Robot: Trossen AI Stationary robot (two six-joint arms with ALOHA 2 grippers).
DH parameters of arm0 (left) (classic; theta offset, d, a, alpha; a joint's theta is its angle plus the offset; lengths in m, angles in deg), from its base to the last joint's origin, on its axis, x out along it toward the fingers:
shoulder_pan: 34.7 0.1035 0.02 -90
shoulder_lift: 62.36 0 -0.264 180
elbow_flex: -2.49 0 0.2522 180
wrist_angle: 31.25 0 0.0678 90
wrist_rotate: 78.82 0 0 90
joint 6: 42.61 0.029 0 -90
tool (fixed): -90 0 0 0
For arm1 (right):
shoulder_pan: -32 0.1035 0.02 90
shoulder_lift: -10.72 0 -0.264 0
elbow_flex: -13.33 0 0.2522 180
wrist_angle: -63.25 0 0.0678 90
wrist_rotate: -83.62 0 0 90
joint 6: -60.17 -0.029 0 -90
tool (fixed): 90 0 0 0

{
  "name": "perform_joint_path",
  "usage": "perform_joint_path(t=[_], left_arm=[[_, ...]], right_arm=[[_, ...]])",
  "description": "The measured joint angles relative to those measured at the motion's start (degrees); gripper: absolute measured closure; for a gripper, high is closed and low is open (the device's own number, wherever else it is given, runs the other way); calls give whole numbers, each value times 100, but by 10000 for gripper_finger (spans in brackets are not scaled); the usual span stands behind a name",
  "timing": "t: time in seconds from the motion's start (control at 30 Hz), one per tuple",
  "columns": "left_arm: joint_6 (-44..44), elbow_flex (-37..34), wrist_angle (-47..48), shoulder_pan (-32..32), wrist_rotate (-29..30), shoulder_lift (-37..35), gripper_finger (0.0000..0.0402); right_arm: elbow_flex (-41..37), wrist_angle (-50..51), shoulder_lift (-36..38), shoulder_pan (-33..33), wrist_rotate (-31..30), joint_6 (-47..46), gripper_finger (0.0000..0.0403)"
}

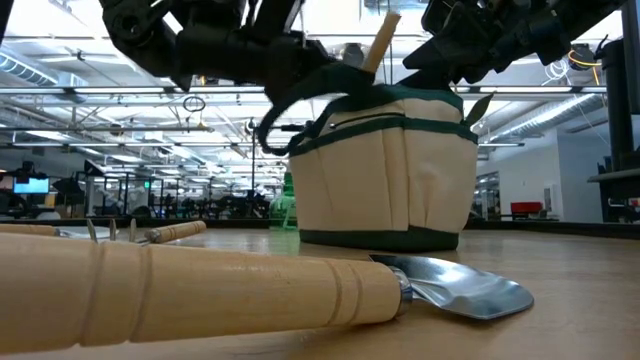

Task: Pick & Place Garden tools in Gardening bag
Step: Put the top brown hand rake into the gardening bag

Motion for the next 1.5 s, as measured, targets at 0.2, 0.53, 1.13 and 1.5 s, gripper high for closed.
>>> perform_joint_path(t=[0.2, 0.53, 1.13, 1.5], left_arm=[[17, 1, 510, 166, -31, -4, 325], [96, -1, -94, 286, -792, 0, 325], [655, 399, 1564, 660, -1275, 0, 325], [913, 410, 2634, 858, -1384, -7, 325]], right_arm=[[0, 0, 0, -1, 0, 0, 193], [0, 0, 0, 0, 0, 2, 193], [0, 20, 0, 0, 1, 162, 193], [0, 28, 0, -1, 1, 162, 193]])
